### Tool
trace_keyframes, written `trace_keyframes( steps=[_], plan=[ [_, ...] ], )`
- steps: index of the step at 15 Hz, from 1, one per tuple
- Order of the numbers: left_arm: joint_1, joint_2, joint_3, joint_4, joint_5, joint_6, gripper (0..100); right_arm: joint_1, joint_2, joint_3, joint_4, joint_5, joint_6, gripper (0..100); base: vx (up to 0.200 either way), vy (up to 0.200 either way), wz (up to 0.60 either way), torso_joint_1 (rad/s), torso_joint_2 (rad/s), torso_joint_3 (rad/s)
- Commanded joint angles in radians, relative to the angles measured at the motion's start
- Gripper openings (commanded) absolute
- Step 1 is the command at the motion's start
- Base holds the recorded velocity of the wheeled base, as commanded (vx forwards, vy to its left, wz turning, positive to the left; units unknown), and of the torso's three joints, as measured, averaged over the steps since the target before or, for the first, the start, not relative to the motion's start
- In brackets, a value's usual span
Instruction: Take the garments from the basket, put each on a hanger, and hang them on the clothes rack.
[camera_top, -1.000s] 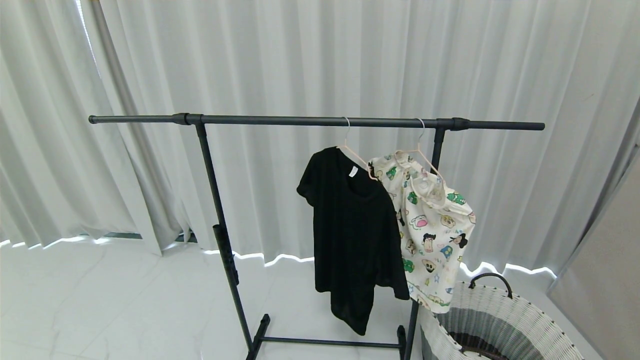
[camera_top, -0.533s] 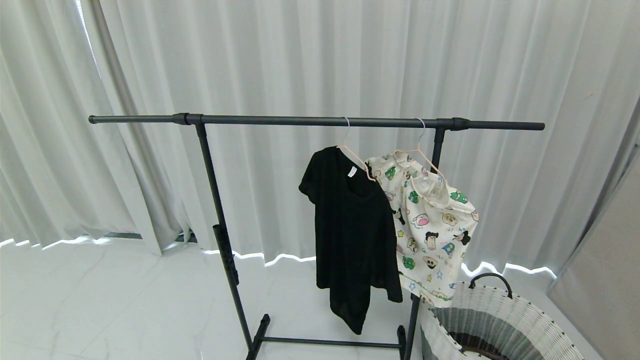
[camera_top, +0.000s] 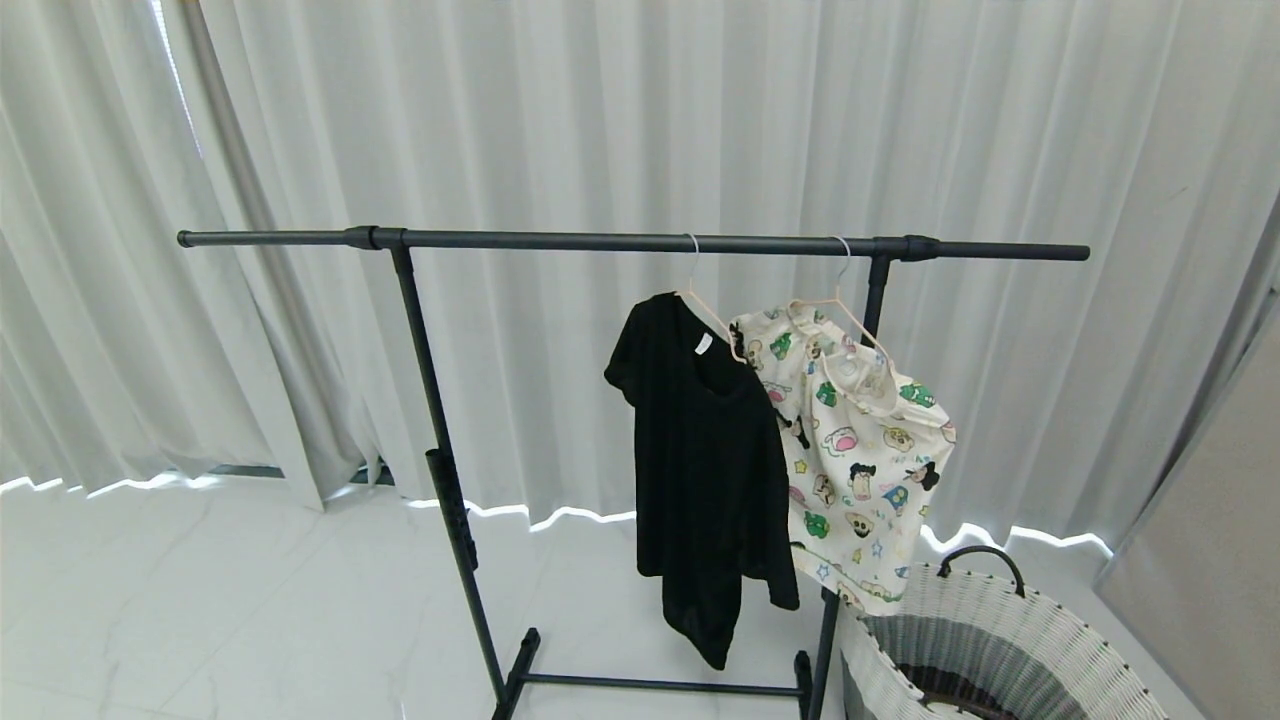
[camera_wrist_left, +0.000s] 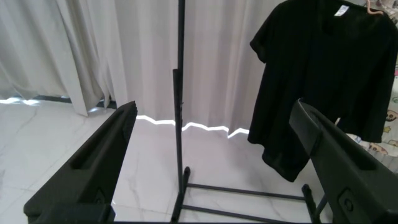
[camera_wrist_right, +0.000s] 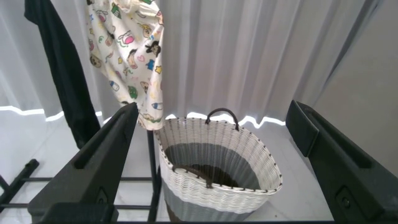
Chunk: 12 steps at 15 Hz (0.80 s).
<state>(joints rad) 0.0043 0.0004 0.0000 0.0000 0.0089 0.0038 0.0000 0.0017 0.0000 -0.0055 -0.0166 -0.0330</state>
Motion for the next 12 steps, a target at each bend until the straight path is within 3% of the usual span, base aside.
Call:
trace_keyframes(
  steps=[1, 12],
  plan=[
    [0.0, 0.0, 0.0, 0.0, 0.0, -0.001, 100, 0.0, 0.0, -0.002, -0.001, 0.0, 0.001, 100, 0.0, 0.0, 0.0, 0.0, 0.0, 0.0],
    [0.0, 0.0, 0.0, 0.0, 0.0, 0.001, 100, 0.0, 0.0, 0.0, -0.001, 0.0, 0.044, 100, 0.0, 0.0, 0.0, 0.0, 0.0, 0.0]
  ],
)
